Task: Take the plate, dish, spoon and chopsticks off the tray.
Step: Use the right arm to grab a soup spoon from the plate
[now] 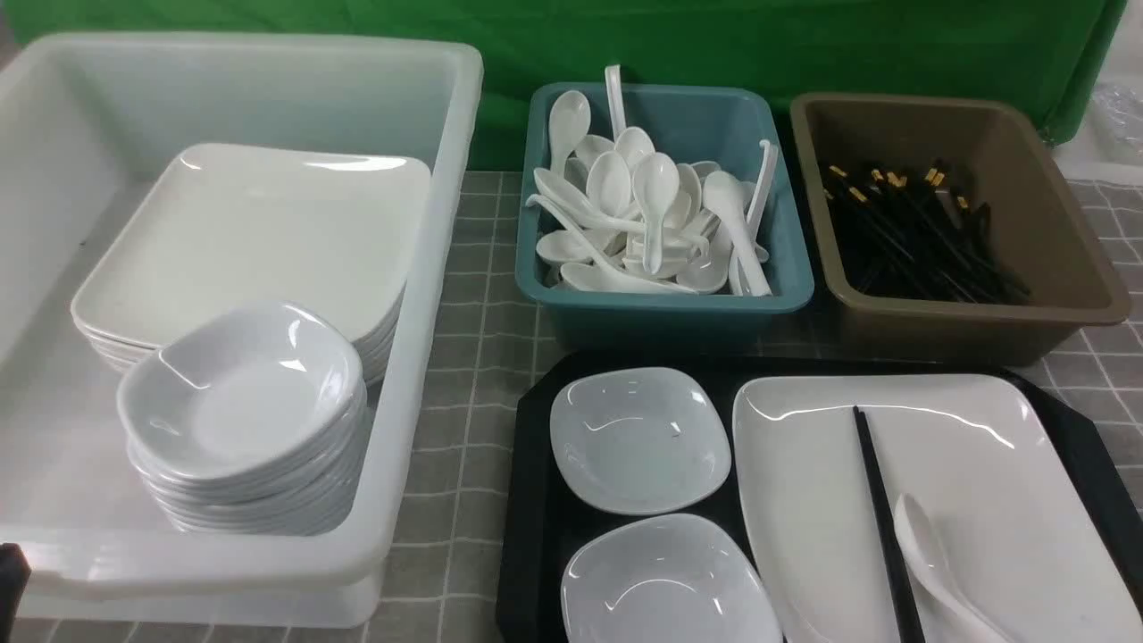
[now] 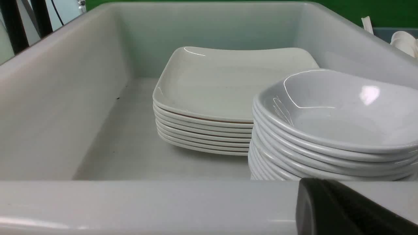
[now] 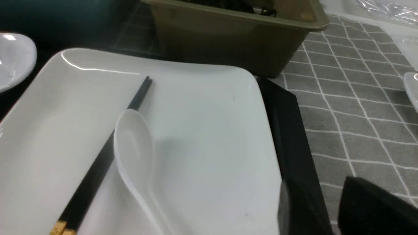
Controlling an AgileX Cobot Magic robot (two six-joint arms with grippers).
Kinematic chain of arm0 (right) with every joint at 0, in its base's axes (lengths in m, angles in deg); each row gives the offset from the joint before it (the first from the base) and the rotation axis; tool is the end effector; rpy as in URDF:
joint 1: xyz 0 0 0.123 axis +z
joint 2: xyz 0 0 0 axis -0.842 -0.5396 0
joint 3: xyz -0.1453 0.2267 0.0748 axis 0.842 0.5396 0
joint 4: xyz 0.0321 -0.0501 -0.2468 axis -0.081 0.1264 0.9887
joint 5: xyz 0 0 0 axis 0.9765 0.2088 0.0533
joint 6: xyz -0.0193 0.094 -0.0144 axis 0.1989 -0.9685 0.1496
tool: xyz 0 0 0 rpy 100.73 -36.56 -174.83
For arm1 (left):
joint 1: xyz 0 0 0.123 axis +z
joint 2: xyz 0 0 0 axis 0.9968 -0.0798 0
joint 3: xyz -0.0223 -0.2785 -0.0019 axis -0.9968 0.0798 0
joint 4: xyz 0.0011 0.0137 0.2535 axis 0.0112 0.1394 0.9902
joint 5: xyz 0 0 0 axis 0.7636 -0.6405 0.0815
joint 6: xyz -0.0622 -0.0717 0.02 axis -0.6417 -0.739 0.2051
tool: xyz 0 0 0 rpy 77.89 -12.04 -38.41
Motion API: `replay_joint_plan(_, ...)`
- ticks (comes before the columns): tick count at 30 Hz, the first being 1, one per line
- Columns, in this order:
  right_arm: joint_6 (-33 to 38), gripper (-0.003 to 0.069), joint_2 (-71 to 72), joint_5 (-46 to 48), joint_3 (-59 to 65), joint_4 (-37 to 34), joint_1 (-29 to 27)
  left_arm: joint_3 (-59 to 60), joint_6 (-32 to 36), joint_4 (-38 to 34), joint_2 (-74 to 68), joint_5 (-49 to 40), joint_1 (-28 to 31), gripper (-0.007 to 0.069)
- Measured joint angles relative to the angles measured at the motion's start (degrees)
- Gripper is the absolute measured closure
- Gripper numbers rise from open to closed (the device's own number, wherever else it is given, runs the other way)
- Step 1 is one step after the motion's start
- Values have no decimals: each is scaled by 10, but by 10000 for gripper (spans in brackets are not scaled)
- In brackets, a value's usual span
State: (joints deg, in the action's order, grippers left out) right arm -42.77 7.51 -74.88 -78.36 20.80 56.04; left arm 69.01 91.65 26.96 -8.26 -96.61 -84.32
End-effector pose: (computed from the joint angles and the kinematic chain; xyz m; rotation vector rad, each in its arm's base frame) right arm 0.0692 -0.0016 0.1864 -0.0883 1.7458 -0.1073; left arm 0.0698 -0.0018 0.1916 0.0167 1.6948 -0.0038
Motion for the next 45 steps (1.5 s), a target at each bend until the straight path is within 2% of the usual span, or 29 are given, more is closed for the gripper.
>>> replay_joint_plan(21,0,419,0,0,0,0,0,0,-1,4,0,3,0,619)
replay_joint_plan(24,0,419,0,0,0,0,0,0,-10,-54,0,23,0,619)
replay_joint_plan(26,0,419,0,0,0,0,0,0,-39,-180,0,67,0,619)
replay_joint_plan(27,0,419,0,0,0,0,0,0,-39,-180,0,70,0,619)
replay_joint_plan(29,0,419,0,-6,0,0,0,0,-48,-242,0,98,0,619)
replay_joint_plan(32,0,419,0,-19,0,0,0,0,-55,-264,0,131,0,619)
replay_joint_plan(34,-7,419,0,-24,0,-6,0,0,-88,-274,0,178,0,619)
replay_joint_plan(36,-50,419,0,-48,0,-24,0,0,-138,-276,0,229,0,619)
replay_joint_plan(38,-127,419,0,-98,0,-53,0,0,-220,-260,0,309,0,619)
replay_joint_plan(40,-245,419,0,-169,0,-89,0,-11,-304,-206,0,368,0,619)
replay_joint_plan(43,-363,419,0,-257,0,-110,0,-89,-378,-91,-4,371,0,619)
replay_joint_plan(45,-391,419,0,-289,0,-115,0,-155,-429,-4,-25,325,0,619)
